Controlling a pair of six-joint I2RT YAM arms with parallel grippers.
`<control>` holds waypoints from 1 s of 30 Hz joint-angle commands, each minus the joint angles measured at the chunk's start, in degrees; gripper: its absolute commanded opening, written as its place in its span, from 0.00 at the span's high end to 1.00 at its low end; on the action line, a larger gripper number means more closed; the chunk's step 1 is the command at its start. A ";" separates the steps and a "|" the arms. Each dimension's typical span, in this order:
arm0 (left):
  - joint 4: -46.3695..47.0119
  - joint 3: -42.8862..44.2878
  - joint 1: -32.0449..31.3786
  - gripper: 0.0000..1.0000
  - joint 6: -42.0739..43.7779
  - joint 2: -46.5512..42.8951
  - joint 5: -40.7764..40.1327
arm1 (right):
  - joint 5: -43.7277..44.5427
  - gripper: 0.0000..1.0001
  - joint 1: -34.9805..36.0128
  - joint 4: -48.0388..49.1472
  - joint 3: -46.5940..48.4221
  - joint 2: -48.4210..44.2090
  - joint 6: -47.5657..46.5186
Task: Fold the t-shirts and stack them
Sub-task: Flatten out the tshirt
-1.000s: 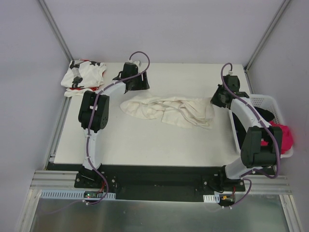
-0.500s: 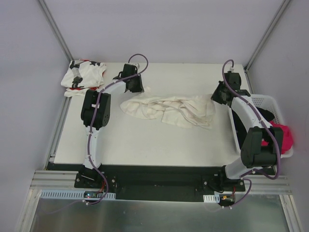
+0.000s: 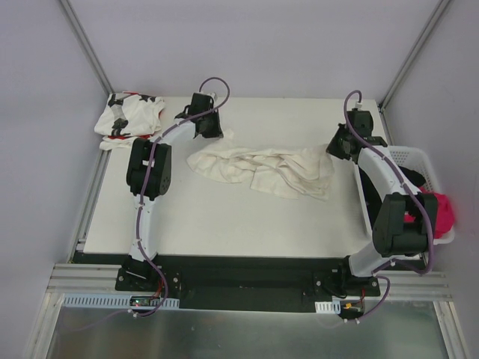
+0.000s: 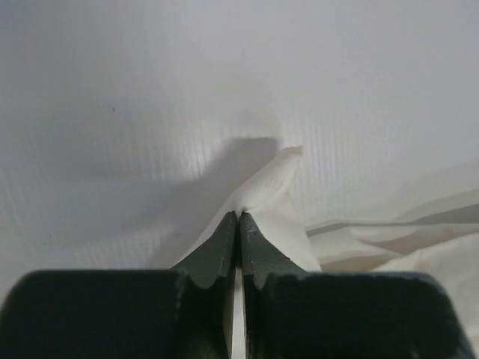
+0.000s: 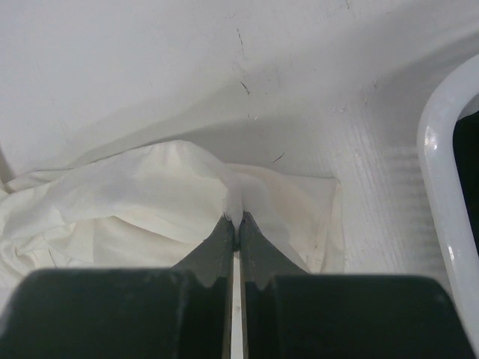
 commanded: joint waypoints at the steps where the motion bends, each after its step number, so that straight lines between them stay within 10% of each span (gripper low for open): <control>1: -2.60 9.27 0.47 1.00 1.04 -3.40 -1.56 | -1.06 0.99 0.16 0.89 2.42 1.69 0.78; 15: -7.00 19.57 0.56 1.00 6.93 -16.06 -8.33 | 4.65 0.99 4.20 -0.42 7.68 5.47 -3.26; 30: -7.01 22.93 0.04 1.00 18.09 -31.15 -8.69 | 10.28 0.99 10.09 6.14 35.99 3.20 -18.55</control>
